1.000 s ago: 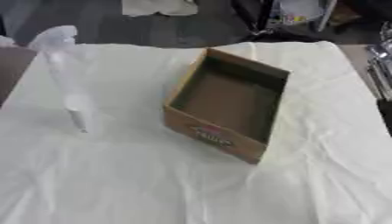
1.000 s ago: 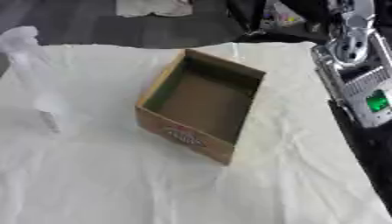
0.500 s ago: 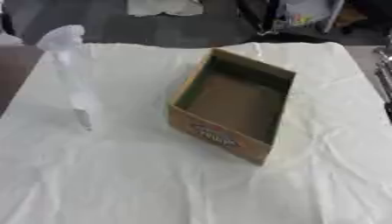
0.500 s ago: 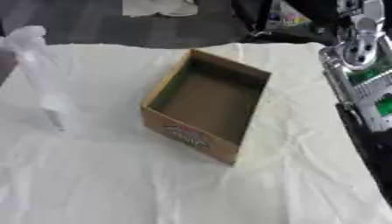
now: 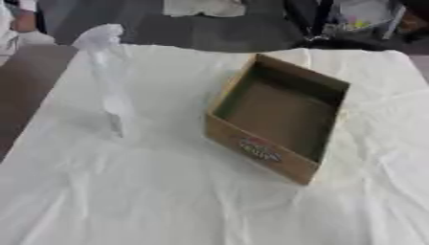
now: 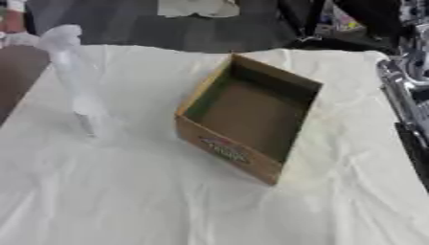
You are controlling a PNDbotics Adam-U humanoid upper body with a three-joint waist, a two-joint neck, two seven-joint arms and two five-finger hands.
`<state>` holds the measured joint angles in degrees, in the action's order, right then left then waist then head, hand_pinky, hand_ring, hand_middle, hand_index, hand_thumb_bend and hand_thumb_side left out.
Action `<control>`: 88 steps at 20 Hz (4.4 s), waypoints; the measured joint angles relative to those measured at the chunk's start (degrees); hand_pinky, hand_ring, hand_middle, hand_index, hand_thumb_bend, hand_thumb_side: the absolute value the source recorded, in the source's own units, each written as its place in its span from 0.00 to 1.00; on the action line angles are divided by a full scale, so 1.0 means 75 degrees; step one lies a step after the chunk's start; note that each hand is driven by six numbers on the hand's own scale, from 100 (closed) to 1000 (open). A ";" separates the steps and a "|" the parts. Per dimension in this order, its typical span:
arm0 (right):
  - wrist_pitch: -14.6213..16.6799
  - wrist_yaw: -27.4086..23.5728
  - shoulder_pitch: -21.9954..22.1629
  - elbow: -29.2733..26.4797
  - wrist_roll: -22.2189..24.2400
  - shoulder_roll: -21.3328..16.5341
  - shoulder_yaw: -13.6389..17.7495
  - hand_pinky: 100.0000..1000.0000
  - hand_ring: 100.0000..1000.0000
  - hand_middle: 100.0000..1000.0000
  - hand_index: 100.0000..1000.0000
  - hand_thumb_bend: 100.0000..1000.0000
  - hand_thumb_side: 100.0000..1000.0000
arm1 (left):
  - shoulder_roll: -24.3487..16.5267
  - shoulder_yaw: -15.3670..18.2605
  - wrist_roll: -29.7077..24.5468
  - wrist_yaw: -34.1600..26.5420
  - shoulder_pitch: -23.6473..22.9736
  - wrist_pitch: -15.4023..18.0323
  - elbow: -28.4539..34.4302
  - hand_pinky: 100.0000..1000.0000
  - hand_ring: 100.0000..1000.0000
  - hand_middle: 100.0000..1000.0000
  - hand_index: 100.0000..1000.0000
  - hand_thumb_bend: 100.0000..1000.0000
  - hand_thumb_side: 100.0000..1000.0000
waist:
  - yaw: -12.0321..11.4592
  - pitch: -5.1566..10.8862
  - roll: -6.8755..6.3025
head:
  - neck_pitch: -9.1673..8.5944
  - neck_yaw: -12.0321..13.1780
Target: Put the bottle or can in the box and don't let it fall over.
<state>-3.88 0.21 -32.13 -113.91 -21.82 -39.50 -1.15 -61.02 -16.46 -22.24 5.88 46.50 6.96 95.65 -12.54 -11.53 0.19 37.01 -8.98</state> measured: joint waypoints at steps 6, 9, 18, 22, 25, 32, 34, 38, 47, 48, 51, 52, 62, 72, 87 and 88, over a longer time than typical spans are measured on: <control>-0.0012 0.0006 0.0060 0.0000 0.0012 -0.0019 -0.0027 0.88 0.75 0.73 0.76 0.08 0.15 | 0.0089 -0.0382 -0.0644 -0.0096 0.0360 0.0056 -0.0084 0.84 0.79 0.80 0.86 0.15 1.00 | 0.0030 0.0000 -0.0017 | -0.0089 -0.0173; -0.0019 0.0006 0.0060 0.0000 0.0021 -0.0019 -0.0044 0.88 0.75 0.73 0.76 0.08 0.15 | 0.0191 -0.0509 -0.0980 -0.0153 0.0597 0.0037 -0.0090 0.86 0.81 0.81 0.88 0.16 1.00 | 0.0067 0.0001 -0.0045 | -0.0123 -0.0319; -0.0034 0.0006 0.0066 0.0000 0.0038 -0.0019 -0.0050 0.88 0.74 0.73 0.76 0.07 0.15 | 0.0544 -0.0784 -0.1906 -0.0247 0.1152 -0.0020 -0.0221 0.86 0.81 0.82 0.88 0.21 0.98 | 0.0092 0.0002 -0.0056 | -0.0127 -0.0465; -0.0048 0.0007 0.0068 0.0000 0.0052 -0.0019 -0.0080 0.88 0.74 0.73 0.76 0.07 0.15 | 0.0720 -0.0922 -0.2324 -0.0247 0.1384 -0.0063 -0.0326 0.86 0.81 0.81 0.88 0.22 0.99 | 0.0080 0.0003 -0.0059 | -0.0127 -0.0415; -0.0050 0.0008 0.0087 0.0000 0.0055 -0.0019 -0.0089 0.88 0.74 0.73 0.76 0.07 0.15 | 0.0798 -0.1002 -0.2637 -0.0265 0.1412 -0.0110 -0.0397 0.86 0.82 0.81 0.88 0.23 0.99 | 0.0070 0.0003 -0.0059 | -0.0127 -0.0390; -0.0061 0.0053 0.0126 0.0000 0.0066 -0.0019 -0.0092 0.88 0.74 0.72 0.75 0.06 0.16 | 0.0811 -0.0992 -0.3282 -0.0411 0.1488 -0.0281 -0.0415 0.87 0.82 0.82 0.89 0.24 0.96 | 0.0045 0.0003 -0.0057 | -0.0127 -0.0389; -0.0072 0.0064 0.0129 0.0000 0.0077 -0.0019 -0.0092 0.88 0.74 0.72 0.75 0.06 0.16 | 0.0828 -0.0890 -0.3273 -0.0400 0.1551 -0.0346 -0.0420 0.87 0.82 0.82 0.89 0.26 0.93 | 0.0038 0.0003 -0.0056 | -0.0127 -0.0389; -0.0086 0.0068 0.0133 0.0000 0.0087 -0.0019 -0.0092 0.89 0.74 0.72 0.75 0.05 0.16 | 0.0948 -0.0709 -0.2985 -0.0181 0.1731 -0.0584 -0.0602 0.89 0.83 0.80 0.88 0.30 0.86 | 0.0012 0.0003 -0.0056 | -0.0125 -0.0387; -0.0128 0.0077 0.0193 0.0000 0.0080 -0.0018 -0.0093 0.89 0.74 0.72 0.75 0.05 0.17 | 0.1245 -0.0554 -0.2038 0.0476 0.2017 -0.1009 -0.0956 0.86 0.77 0.79 0.88 0.28 0.85 | 0.0016 -0.0017 -0.0046 | -0.0117 -0.0343; -0.0128 0.0077 0.0193 0.0000 0.0080 -0.0018 -0.0093 0.89 0.74 0.72 0.75 0.05 0.17 | 0.1292 -0.0557 -0.2009 0.0476 0.2053 -0.1023 -0.1025 0.86 0.77 0.80 0.88 0.28 0.85 | 0.0020 -0.0023 -0.0041 | -0.0117 -0.0332; -0.0128 0.0077 0.0192 0.0000 0.0080 -0.0016 -0.0094 0.89 0.74 0.72 0.75 0.04 0.17 | 0.1441 -0.0586 -0.2036 0.0476 0.2172 -0.1035 -0.1268 0.86 0.76 0.81 0.89 0.27 0.86 | 0.0050 -0.0056 -0.0015 | -0.0117 -0.0298; -0.0128 0.0077 0.0191 0.0000 0.0080 -0.0016 -0.0095 0.89 0.74 0.72 0.75 0.04 0.17 | 0.1499 -0.0609 -0.2061 0.0479 0.2217 -0.1035 -0.1362 0.86 0.77 0.81 0.89 0.27 0.86 | 0.0060 -0.0061 -0.0006 | -0.0119 -0.0292; -0.0132 0.0076 0.0127 0.0000 0.0109 -0.0009 -0.0137 0.89 0.74 0.72 0.75 0.02 0.18 | 0.2043 -0.0783 -0.2588 0.0542 0.2496 -0.0895 -0.2213 0.89 0.81 0.83 0.89 0.32 0.89 | 0.0152 -0.0129 0.0021 | -0.0258 -0.0184; -0.0169 0.0072 0.0127 0.0000 0.0100 0.0034 -0.0139 0.89 0.73 0.72 0.75 0.02 0.19 | 0.2148 -0.0756 -0.3254 0.0187 0.2545 -0.0726 -0.2473 0.90 0.82 0.83 0.89 0.41 0.95 | 0.0176 -0.0159 0.0010 | -0.0664 -0.0234; -0.0195 0.0060 0.0131 0.0000 0.0116 0.0054 -0.0159 0.89 0.73 0.71 0.73 0.00 0.20 | 0.2285 -0.0738 -0.3113 0.0577 0.2576 -0.0554 -0.2623 0.89 0.77 0.73 0.83 0.48 0.74 | 0.0360 -0.0245 -0.0040 | -0.0509 -0.0164; -0.0196 0.0060 0.0131 0.0000 0.0118 0.0054 -0.0167 0.89 0.73 0.71 0.73 0.00 0.20 | 0.2286 -0.0738 -0.3063 0.0619 0.2582 -0.0517 -0.2623 0.89 0.77 0.73 0.84 0.49 0.73 | 0.0362 -0.0248 -0.0040 | -0.0497 -0.0161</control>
<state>-5.35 0.66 -31.15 -113.91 -20.94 -39.09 -2.40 -43.88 -21.99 -45.21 10.52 65.87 3.08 75.98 -9.82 -13.39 -0.11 33.29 -10.18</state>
